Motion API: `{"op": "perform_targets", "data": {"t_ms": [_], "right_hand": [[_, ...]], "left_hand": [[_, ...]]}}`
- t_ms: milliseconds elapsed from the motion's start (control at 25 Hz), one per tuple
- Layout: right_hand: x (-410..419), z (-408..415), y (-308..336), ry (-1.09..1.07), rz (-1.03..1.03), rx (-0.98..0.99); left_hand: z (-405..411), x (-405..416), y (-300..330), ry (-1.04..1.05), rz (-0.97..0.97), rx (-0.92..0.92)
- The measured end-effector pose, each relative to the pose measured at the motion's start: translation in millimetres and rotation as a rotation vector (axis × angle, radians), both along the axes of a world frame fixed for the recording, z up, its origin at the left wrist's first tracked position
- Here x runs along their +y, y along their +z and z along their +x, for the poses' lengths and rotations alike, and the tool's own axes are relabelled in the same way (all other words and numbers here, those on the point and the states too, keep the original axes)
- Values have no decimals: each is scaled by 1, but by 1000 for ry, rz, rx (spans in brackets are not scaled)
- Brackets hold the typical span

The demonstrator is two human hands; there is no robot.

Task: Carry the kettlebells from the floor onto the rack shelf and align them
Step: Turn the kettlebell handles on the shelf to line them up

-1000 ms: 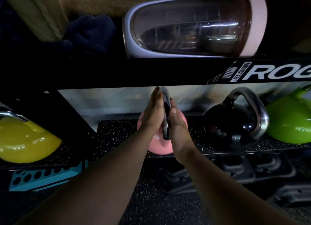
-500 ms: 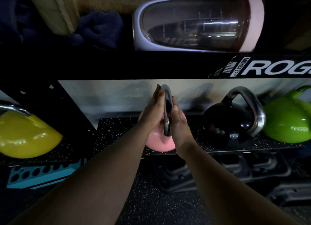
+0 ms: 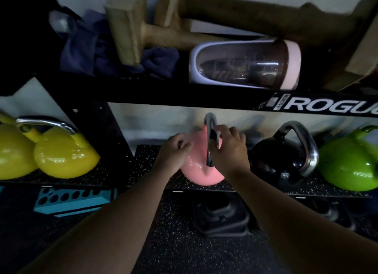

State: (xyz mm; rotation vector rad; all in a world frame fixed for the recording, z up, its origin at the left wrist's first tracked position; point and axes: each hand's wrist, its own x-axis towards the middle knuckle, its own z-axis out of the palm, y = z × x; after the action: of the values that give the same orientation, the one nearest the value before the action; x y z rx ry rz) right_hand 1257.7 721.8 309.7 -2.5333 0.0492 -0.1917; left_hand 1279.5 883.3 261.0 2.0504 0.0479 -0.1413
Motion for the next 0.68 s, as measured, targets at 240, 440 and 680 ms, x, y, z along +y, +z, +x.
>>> {"op": "perform_targets", "data": {"t_ms": [240, 440, 680], "right_hand": [[78, -18, 16, 252, -170, 32], [180, -20, 18, 388, -219, -4], [335, -25, 10, 481, -110, 44]], "left_hand": [[-33, 103, 45, 93, 556, -120], [-56, 217, 58, 144, 671, -105], [-86, 384, 50, 84, 877, -30]]}}
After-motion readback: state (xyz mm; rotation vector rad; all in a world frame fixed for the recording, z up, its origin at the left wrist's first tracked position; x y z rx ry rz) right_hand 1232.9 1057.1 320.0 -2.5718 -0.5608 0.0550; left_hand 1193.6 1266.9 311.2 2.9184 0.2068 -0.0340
